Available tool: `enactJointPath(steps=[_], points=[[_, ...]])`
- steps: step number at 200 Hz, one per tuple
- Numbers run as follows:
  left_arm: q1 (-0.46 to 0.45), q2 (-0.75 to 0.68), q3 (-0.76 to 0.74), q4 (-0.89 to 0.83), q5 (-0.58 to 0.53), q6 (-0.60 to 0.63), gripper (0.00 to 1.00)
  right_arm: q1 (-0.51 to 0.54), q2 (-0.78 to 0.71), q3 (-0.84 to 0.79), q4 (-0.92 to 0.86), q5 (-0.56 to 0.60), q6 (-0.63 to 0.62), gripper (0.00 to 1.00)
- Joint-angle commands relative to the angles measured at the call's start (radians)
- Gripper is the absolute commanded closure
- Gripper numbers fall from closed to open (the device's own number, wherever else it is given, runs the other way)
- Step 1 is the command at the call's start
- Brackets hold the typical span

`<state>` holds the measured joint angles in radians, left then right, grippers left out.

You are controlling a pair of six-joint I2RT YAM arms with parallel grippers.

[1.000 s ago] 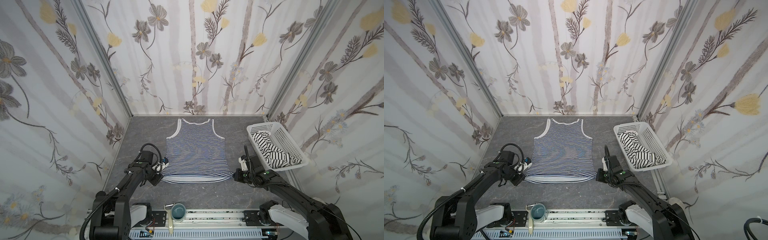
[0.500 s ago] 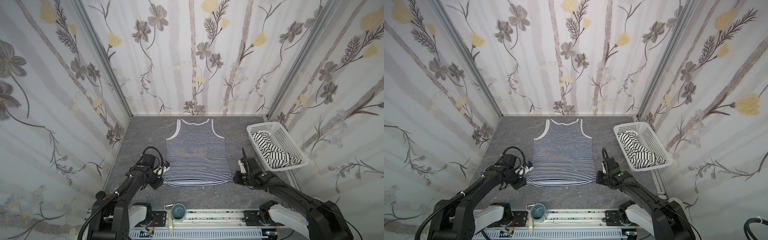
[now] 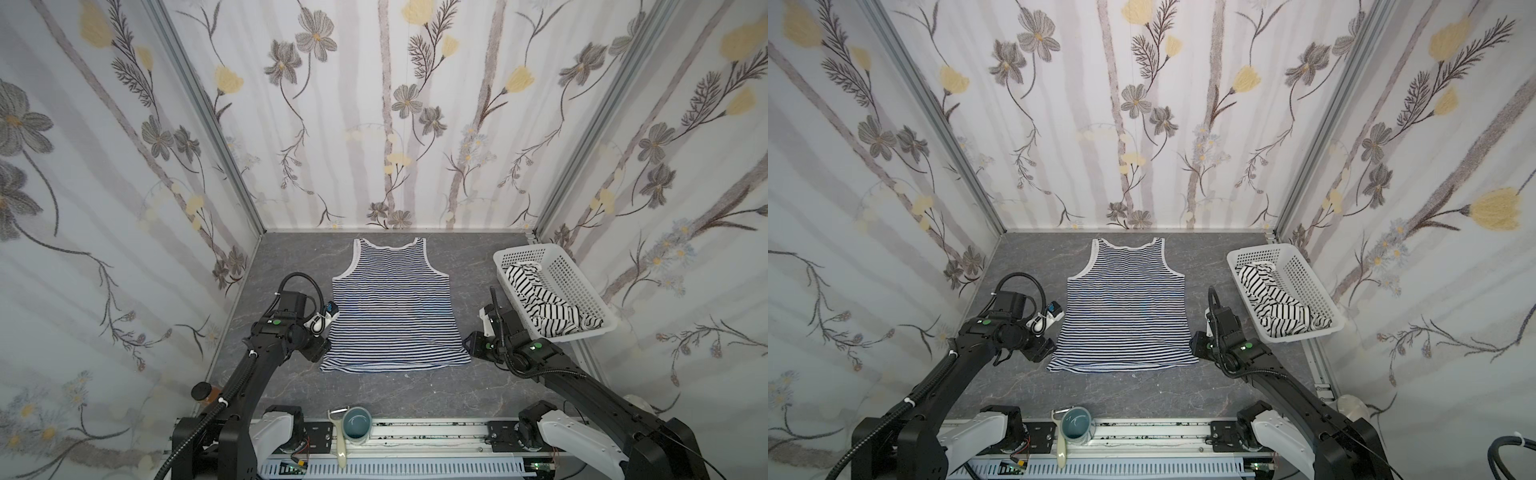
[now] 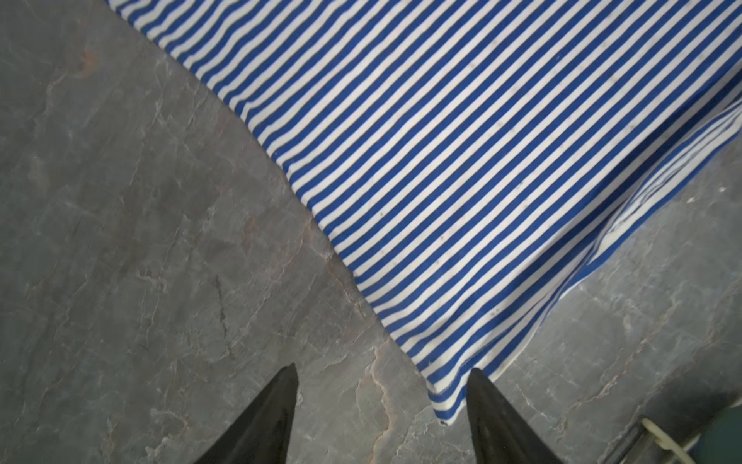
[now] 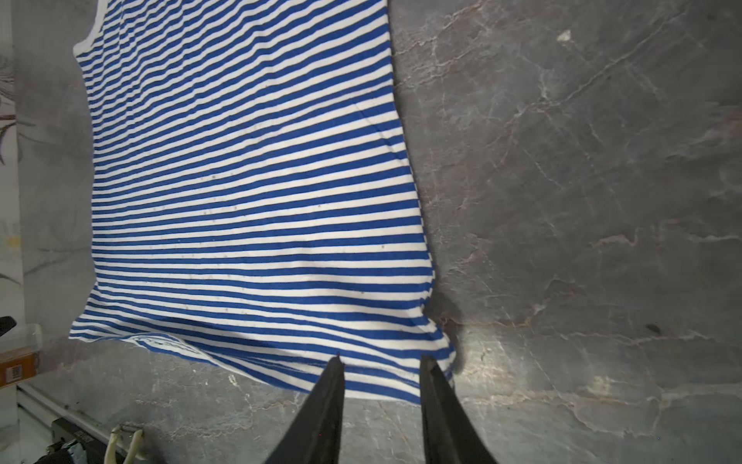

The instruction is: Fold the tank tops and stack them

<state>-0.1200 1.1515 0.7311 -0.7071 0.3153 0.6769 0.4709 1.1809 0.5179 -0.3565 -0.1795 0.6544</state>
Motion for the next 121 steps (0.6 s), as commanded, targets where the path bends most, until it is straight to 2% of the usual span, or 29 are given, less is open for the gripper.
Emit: enactJointPath(steps=[1, 18, 39, 93, 121], points=[[-0.067, 0.098, 0.04, 0.043, 0.091, -0.063, 0.45, 0.052, 0.091, 0.042, 0.138, -0.046, 0.049, 0.75], [-0.151, 0.181, 0.056, 0.094, 0.052, -0.093, 0.53, 0.121, 0.183, 0.098, 0.176, -0.042, 0.063, 0.81], [-0.208, 0.244, 0.069, 0.129, 0.049, -0.114, 0.59, 0.205, 0.282, 0.161, 0.202, -0.029, 0.077, 0.85], [-0.34, 0.301, 0.045, 0.139, 0.045, -0.135, 0.6, 0.342, 0.441, 0.217, 0.231, -0.029, 0.102, 0.9], [-0.379, 0.304, 0.017, 0.141, 0.023, -0.14, 0.6, 0.406, 0.459, 0.199, 0.243, -0.035, 0.118, 0.92]])
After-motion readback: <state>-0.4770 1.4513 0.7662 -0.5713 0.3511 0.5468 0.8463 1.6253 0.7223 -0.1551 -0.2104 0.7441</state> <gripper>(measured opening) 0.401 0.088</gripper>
